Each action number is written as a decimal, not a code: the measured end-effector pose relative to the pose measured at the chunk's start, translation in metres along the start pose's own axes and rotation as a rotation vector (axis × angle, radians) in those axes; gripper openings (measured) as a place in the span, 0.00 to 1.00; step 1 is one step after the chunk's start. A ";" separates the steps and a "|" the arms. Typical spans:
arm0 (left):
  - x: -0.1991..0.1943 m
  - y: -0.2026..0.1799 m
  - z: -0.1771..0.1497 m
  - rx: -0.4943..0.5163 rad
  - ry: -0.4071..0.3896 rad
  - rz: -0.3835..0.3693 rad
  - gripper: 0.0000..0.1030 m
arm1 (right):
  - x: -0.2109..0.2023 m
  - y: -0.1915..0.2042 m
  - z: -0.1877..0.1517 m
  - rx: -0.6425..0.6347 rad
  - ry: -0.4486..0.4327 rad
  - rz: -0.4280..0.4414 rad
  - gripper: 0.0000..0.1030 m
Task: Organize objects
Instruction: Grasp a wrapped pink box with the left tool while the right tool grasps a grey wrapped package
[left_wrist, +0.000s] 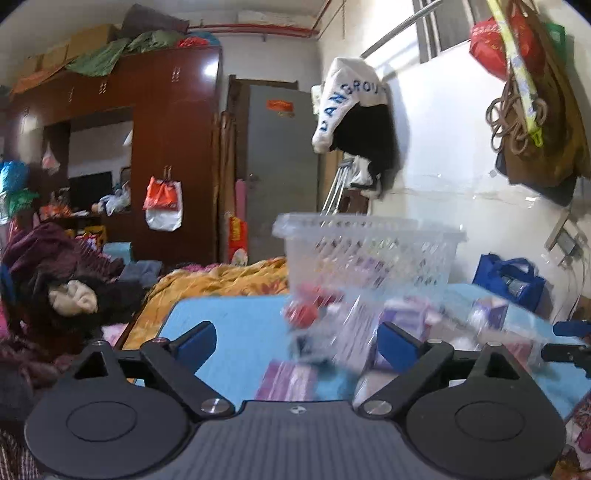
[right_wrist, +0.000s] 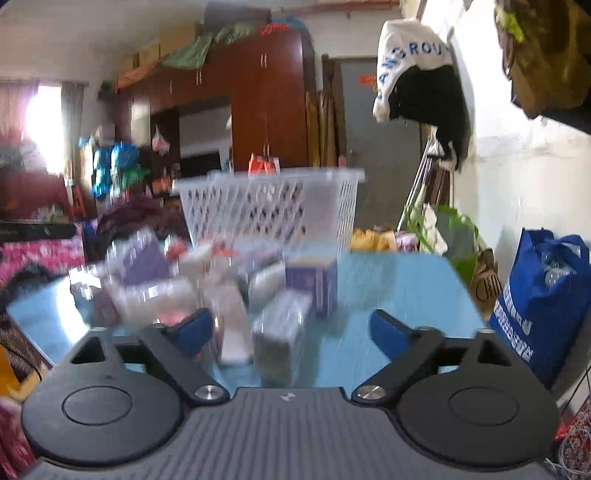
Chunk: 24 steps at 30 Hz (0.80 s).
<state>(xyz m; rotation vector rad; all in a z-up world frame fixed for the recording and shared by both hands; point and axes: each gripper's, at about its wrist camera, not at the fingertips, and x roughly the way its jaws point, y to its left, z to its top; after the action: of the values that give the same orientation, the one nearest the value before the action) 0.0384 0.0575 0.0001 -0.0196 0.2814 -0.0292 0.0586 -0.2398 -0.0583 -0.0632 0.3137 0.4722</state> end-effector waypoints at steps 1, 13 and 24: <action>0.004 0.003 -0.004 0.004 0.014 0.007 0.92 | 0.003 0.001 -0.001 -0.005 0.002 0.004 0.76; 0.036 0.011 -0.035 0.036 0.119 0.030 0.53 | 0.009 0.006 -0.016 -0.029 0.003 0.002 0.34; 0.021 0.008 -0.032 0.047 0.050 0.060 0.50 | -0.008 0.002 -0.003 -0.022 -0.077 -0.064 0.33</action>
<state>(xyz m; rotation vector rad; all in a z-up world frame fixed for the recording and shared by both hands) 0.0500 0.0641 -0.0370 0.0360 0.3313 0.0231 0.0502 -0.2424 -0.0590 -0.0762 0.2304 0.4137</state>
